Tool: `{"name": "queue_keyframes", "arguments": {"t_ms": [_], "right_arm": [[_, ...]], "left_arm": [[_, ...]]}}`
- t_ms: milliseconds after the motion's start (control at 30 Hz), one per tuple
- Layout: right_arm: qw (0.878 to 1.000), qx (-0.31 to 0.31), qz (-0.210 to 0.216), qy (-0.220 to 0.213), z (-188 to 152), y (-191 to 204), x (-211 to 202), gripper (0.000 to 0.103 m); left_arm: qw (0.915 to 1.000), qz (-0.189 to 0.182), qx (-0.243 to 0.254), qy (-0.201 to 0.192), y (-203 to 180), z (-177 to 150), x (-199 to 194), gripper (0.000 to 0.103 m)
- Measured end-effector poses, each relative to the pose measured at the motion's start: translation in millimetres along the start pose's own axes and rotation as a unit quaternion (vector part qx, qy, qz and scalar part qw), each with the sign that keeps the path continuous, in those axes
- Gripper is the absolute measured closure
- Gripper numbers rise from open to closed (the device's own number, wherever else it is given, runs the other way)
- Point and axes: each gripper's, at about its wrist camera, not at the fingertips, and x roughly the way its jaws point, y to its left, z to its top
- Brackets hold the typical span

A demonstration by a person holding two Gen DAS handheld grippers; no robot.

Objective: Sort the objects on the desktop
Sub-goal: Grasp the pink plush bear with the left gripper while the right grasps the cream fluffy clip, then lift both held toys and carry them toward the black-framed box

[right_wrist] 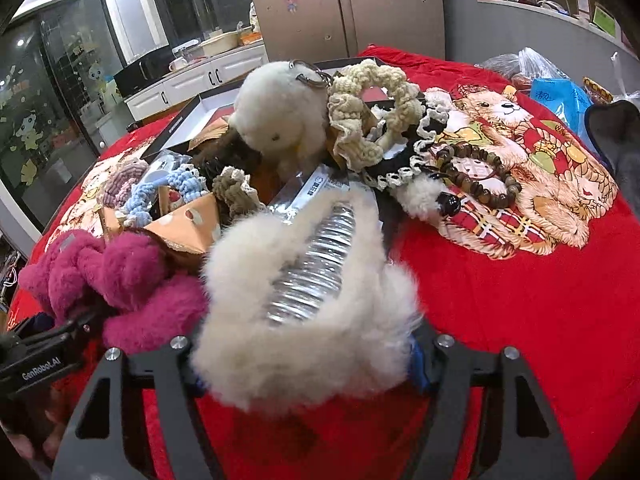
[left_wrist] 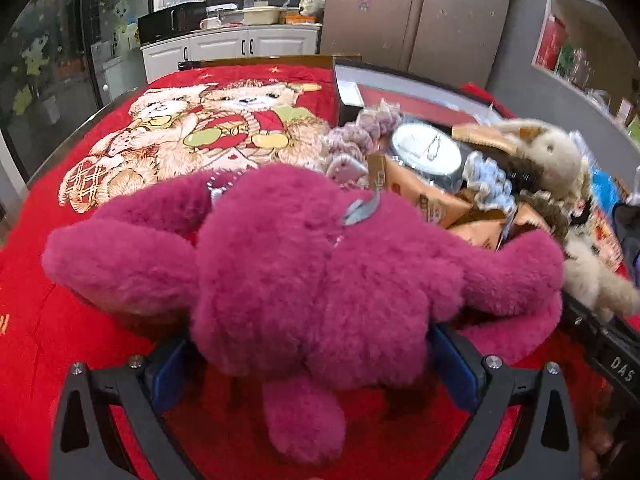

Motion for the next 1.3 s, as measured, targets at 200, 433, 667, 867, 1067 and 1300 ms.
{"name": "queue_keyframes", "arguments": {"t_ms": [200, 433, 667, 867, 1067, 1300], "right_arm": [[1.0, 0.001, -0.002, 0.0, 0.4, -0.4, 0.4, 0.035], [1.0, 0.01, 0.004, -0.005, 0.5, -3.9, -2.3, 0.056], [0.999, -0.001, 0.016, -0.03, -2.4, 1.6, -14.0, 0.062], [0.995, -0.049, 0.014, -0.091, -9.2, 20.9, -40.8, 0.062], [0.992, -0.056, 0.035, -0.103, -11.4, 25.3, -51.6, 0.062], [0.991, -0.036, 0.041, -0.12, -6.8, 12.1, -64.1, 0.062]], "left_arm": [[0.9999, 0.008, 0.006, 0.003, -4.7, -1.6, 2.0, 0.0], [0.9999, -0.002, 0.01, -0.009, -3.0, 0.7, -3.7, 0.022], [0.9995, -0.018, 0.014, -0.02, -1.2, -0.9, -10.2, 0.04], [0.9983, -0.023, 0.031, -0.044, -4.2, -5.0, -22.1, 0.045], [0.9922, 0.007, 0.048, -0.115, -5.9, -7.7, -48.5, 0.047], [0.9772, 0.037, 0.044, -0.204, 1.9, -5.1, -81.4, 0.047]]}}
